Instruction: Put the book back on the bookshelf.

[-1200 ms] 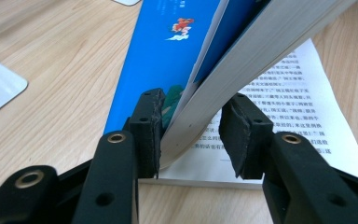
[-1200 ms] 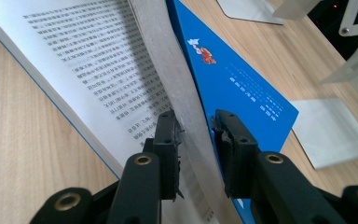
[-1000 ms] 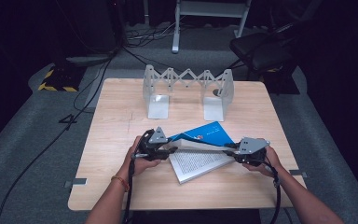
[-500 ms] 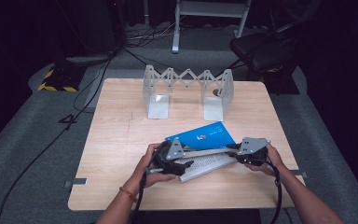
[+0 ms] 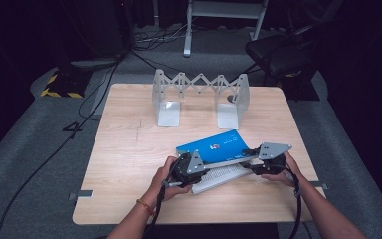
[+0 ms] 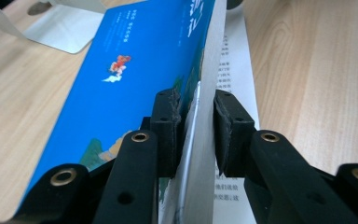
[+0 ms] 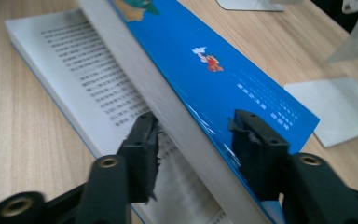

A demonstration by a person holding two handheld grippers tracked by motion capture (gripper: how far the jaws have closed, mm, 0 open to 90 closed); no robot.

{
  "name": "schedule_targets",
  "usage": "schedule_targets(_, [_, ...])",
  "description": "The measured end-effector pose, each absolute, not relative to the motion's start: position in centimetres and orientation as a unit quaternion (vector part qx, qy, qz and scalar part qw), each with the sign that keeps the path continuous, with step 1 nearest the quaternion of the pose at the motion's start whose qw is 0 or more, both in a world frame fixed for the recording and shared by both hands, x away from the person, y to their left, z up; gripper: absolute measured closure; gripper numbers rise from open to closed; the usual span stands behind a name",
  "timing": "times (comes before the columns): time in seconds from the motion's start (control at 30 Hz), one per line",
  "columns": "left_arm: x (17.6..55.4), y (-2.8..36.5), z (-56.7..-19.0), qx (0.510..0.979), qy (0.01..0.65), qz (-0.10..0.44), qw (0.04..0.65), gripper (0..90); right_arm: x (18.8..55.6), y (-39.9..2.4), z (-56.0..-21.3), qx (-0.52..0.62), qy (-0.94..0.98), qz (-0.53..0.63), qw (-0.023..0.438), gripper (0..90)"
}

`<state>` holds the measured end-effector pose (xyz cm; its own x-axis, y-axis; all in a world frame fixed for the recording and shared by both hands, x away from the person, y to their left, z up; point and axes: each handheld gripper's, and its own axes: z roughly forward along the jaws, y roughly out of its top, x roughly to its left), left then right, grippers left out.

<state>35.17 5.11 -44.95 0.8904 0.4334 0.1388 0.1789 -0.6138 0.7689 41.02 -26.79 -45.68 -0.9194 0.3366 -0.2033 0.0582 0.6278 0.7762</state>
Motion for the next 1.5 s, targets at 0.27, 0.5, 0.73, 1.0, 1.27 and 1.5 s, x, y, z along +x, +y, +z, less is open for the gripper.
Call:
schedule_targets(0.27, [35.5, 7.2, -45.1, 0.883, 0.172, 0.137, 0.415, 72.9, 42.4, -28.0, -46.8, 0.117, 0.877, 0.447, 0.135, 49.6])
schedule_targets(0.5, [35.8, 8.9, -44.6, 0.884, 0.198, 0.139, 0.401, 67.0, 40.9, -26.3, -46.2, 0.074, 0.885, 0.431, 0.159, 65.1])
schedule_targets(0.73, [34.7, 7.9, -43.1, 0.887, 0.216, 0.139, 0.383, 55.2, 39.6, -24.3, -45.7, 0.06, 0.891, 0.414, 0.174, 69.0])
schedule_targets(1.0, [34.4, 4.7, -43.7, 0.888, 0.246, 0.166, 0.351, 41.9, 38.9, -22.8, -45.4, 0.063, 0.894, 0.408, 0.176, 69.8])
schedule_targets(1.27, [35.2, 4.1, -45.8, 0.885, 0.258, 0.207, 0.328, 58.1, 38.4, -21.9, -45.5, 0.067, 0.896, 0.397, 0.184, 69.0])
schedule_targets(1.5, [35.5, 5.3, -45.5, 0.893, 0.231, 0.187, 0.338, 64.6, 40.1, -23.1, -46.3, 0.095, 0.879, 0.443, 0.148, 51.8])
